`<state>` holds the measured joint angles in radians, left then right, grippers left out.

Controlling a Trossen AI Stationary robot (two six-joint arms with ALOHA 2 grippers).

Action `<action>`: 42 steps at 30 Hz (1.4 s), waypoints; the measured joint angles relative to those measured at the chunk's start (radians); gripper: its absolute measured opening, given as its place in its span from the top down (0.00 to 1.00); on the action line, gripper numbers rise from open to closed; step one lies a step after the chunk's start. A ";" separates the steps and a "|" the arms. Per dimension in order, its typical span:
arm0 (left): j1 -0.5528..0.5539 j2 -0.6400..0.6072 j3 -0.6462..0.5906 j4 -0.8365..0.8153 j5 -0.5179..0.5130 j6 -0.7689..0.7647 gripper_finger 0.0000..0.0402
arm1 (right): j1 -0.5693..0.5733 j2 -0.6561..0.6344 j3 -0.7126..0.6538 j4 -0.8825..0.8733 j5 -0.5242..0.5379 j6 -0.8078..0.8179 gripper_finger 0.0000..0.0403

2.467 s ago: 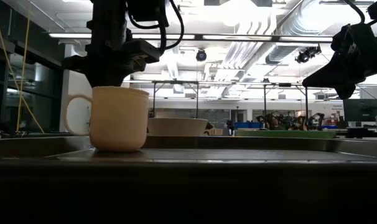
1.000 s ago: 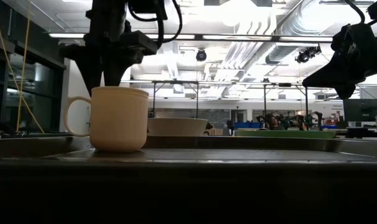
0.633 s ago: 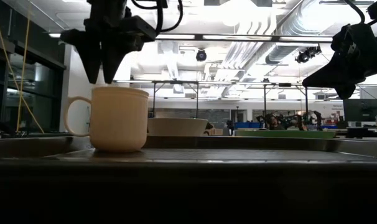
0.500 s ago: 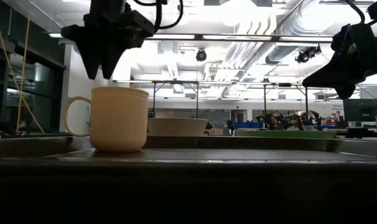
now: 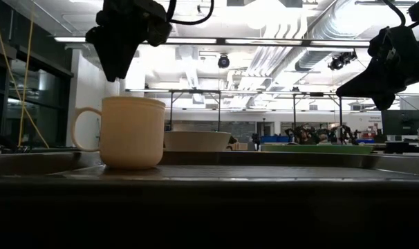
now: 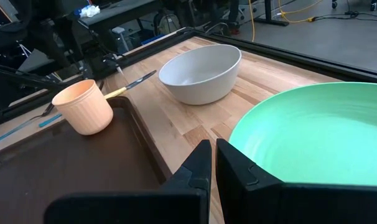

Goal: Set up tray
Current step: Put the green plate on the black tray

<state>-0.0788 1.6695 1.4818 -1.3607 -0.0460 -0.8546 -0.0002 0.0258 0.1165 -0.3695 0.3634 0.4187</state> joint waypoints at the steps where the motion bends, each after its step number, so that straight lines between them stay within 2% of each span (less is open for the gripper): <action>1: 0.000 0.000 0.000 0.001 -0.001 0.004 0.47 | 0.000 0.000 0.000 0.000 0.000 0.000 1.00; 4: 0.000 0.000 0.000 0.001 -0.015 -0.030 0.47 | 0.000 0.000 0.000 0.000 0.000 0.000 1.00; 8: 0.001 0.000 0.000 -0.018 -0.065 -0.201 0.47 | 0.000 0.000 0.000 0.003 0.002 0.000 1.00; 11: 0.009 0.000 0.000 -0.095 -0.092 -0.319 0.47 | 0.000 0.000 -0.001 0.008 0.004 0.000 1.00; 15: 0.028 0.000 -0.001 -0.220 -0.096 -0.492 0.47 | 0.000 0.000 -0.002 0.010 0.004 0.000 1.00; 17: 0.036 -0.004 -0.008 -0.202 -0.096 -0.535 0.47 | 0.000 0.000 -0.002 0.010 0.004 0.000 1.00; 23: 0.080 -0.026 -0.011 -0.205 -0.090 -0.544 0.47 | 0.000 0.000 -0.002 0.012 0.004 0.000 1.00; 35: 0.140 -0.058 -0.010 -0.199 -0.139 -0.410 0.47 | 0.000 0.000 -0.002 0.015 0.010 0.000 1.00; 42: 0.205 -0.059 -0.010 -0.131 -0.147 -0.303 0.47 | 0.000 0.000 -0.002 0.015 0.025 0.000 1.00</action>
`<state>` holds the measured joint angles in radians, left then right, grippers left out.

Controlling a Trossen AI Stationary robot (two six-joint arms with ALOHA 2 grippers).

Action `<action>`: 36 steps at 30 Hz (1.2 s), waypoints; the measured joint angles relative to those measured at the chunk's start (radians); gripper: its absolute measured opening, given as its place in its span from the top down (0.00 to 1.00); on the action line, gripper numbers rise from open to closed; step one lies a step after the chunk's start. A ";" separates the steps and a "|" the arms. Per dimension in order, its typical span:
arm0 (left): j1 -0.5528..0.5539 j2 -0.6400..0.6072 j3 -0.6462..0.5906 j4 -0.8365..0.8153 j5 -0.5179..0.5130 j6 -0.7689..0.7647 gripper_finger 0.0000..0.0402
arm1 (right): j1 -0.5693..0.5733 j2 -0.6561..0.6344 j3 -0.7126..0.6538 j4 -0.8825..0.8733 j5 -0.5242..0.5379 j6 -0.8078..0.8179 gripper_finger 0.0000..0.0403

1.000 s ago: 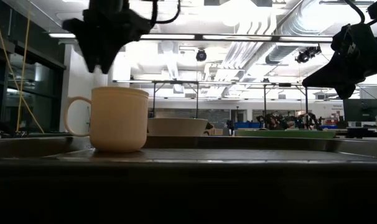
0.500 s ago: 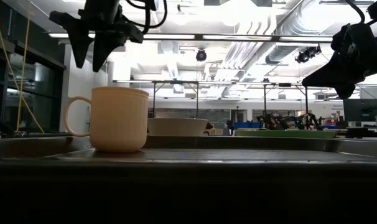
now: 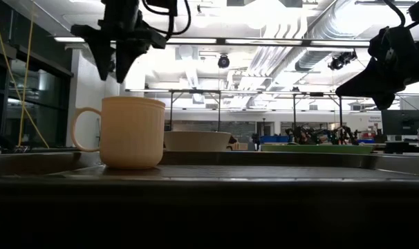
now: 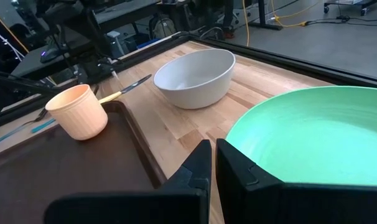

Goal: Set up tray
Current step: Put the green plate on the black tray

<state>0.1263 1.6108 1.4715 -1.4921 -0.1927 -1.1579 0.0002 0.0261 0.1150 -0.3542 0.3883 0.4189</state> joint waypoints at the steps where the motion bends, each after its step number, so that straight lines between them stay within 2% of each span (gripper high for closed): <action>1: 0.013 0.000 0.000 0.014 -0.001 0.021 0.47 | 0.000 0.000 0.000 0.000 0.001 0.000 1.00; 19: 0.254 0.000 0.000 0.263 -0.013 0.367 0.47 | 0.000 0.000 0.000 0.002 0.079 0.027 1.00; 36: 0.427 0.000 0.000 0.355 0.027 0.484 0.47 | 0.000 0.000 0.002 0.001 0.163 0.053 1.00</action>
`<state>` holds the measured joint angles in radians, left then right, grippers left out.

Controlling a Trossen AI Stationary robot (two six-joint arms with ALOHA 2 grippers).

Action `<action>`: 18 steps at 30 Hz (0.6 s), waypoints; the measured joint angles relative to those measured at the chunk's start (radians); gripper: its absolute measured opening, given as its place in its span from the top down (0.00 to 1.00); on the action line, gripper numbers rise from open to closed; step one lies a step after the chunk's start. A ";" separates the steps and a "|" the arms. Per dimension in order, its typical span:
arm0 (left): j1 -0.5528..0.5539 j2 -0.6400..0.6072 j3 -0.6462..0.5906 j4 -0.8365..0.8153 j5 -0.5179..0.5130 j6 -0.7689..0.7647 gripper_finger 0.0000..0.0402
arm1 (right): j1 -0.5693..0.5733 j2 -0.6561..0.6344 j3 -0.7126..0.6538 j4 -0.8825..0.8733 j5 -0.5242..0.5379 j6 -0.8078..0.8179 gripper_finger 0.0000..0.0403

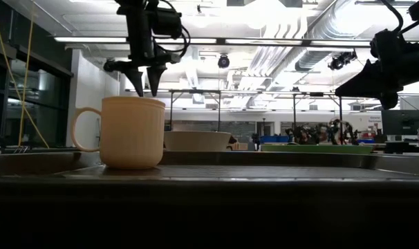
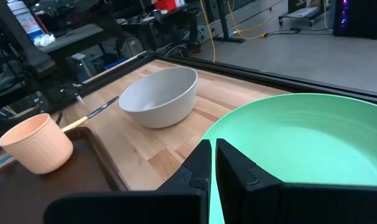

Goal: Set up tray
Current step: Put the green plate on the black tray

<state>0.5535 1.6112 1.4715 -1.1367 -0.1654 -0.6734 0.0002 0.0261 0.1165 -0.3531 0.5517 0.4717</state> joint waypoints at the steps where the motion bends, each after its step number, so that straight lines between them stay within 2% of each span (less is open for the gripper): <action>1: 0.007 0.000 0.000 0.003 0.000 0.008 0.47 | 0.000 0.000 0.000 0.000 0.000 0.001 1.00; 18: 0.104 0.000 0.000 0.002 0.048 0.168 0.47 | 0.000 0.000 0.000 -0.001 0.026 0.117 1.00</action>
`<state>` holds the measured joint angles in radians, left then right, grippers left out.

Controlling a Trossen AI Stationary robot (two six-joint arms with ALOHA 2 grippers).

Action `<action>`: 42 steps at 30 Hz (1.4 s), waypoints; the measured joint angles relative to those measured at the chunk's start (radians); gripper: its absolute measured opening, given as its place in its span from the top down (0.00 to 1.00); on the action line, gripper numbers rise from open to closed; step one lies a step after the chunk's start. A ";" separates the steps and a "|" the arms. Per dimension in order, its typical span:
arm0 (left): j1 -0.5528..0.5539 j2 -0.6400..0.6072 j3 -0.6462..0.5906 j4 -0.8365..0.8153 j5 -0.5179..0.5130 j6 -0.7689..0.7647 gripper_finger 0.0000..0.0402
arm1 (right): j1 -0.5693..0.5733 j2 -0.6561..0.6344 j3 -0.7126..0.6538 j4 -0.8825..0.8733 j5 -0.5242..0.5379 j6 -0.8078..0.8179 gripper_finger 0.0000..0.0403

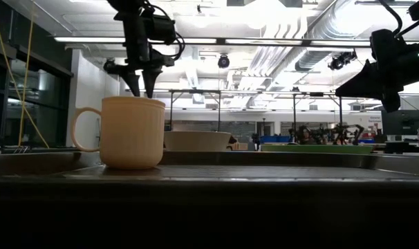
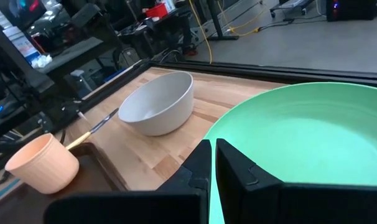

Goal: Set up tray
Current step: Put the green plate on the black tray

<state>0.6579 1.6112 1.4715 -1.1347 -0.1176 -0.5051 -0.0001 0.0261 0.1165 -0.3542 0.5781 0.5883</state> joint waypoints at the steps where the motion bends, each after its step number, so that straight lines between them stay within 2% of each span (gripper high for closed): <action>1: 0.006 0.000 0.000 0.000 0.000 0.008 0.47 | 0.000 0.000 0.000 0.000 0.002 0.007 1.00; 31: 0.215 0.002 -0.004 0.056 0.089 0.220 0.47 | 0.000 0.000 0.000 0.083 0.153 0.017 1.00; 42: 0.226 0.005 -0.219 0.327 0.201 0.205 0.47 | 0.000 0.000 0.000 0.123 0.185 0.014 1.00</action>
<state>0.8837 1.6157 1.2528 -0.8076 0.0833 -0.3004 -0.0001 0.0265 0.1165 -0.2308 0.7627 0.6026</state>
